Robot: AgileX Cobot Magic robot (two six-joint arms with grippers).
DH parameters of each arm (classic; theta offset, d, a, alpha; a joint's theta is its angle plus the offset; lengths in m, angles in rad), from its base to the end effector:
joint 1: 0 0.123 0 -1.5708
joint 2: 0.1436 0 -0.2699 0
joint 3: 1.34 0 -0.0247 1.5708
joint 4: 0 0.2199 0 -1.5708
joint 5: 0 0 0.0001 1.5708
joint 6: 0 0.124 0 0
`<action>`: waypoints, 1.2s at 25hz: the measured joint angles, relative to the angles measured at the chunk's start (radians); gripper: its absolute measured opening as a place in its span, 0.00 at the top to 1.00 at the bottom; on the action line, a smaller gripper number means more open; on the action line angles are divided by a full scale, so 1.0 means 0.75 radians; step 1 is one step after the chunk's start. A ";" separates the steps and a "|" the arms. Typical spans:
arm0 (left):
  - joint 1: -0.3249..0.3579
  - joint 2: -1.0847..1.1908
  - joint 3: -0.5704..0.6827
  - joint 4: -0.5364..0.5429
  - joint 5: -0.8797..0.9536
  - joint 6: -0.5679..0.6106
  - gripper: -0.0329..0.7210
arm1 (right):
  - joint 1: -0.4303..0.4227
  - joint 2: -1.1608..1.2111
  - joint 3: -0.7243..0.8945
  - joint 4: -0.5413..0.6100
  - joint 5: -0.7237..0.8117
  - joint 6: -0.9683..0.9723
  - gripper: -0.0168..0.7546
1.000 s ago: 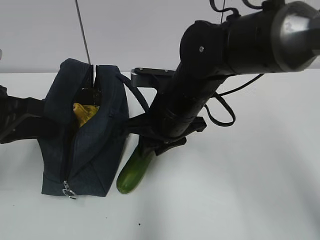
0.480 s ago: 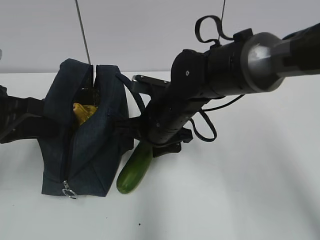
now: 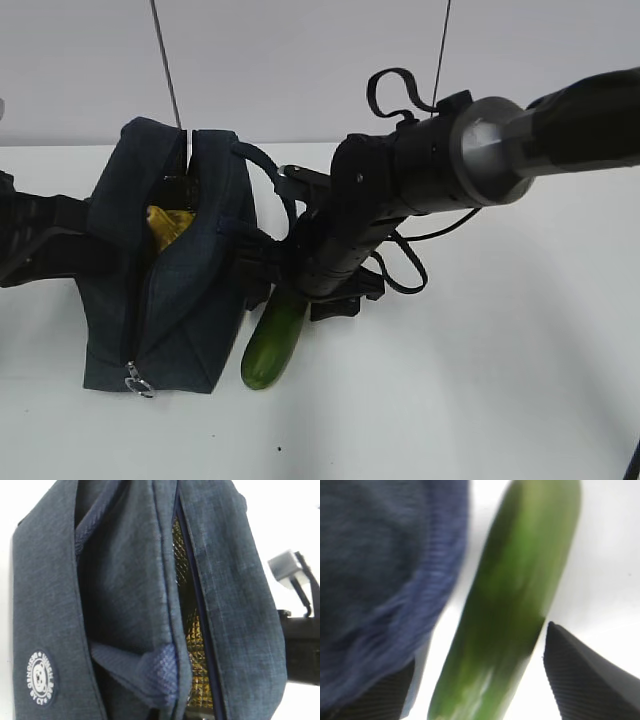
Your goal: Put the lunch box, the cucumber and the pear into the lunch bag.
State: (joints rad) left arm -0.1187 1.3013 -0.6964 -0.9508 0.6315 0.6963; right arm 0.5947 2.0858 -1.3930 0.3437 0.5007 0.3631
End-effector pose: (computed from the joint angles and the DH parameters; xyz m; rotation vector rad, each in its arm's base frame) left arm 0.2265 -0.0871 0.2169 0.1742 2.4696 -0.7374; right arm 0.3346 0.2505 0.1235 0.0444 2.7806 0.5924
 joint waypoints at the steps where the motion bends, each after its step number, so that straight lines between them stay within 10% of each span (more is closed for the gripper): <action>1: 0.000 0.000 0.000 0.000 0.001 0.000 0.98 | 0.000 0.012 -0.004 -0.017 0.000 0.020 0.18; 16: 0.000 0.000 0.000 0.000 0.003 0.000 0.98 | 0.000 0.056 -0.131 -0.554 0.350 0.194 0.22; 30: 0.000 0.000 0.000 0.000 0.004 0.000 0.98 | 0.000 0.091 -0.177 -0.640 0.461 0.158 0.37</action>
State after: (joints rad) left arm -0.1187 1.3013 -0.6964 -0.9508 0.6346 0.6963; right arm 0.5947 2.1543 -1.5261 -0.1361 0.8463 0.4812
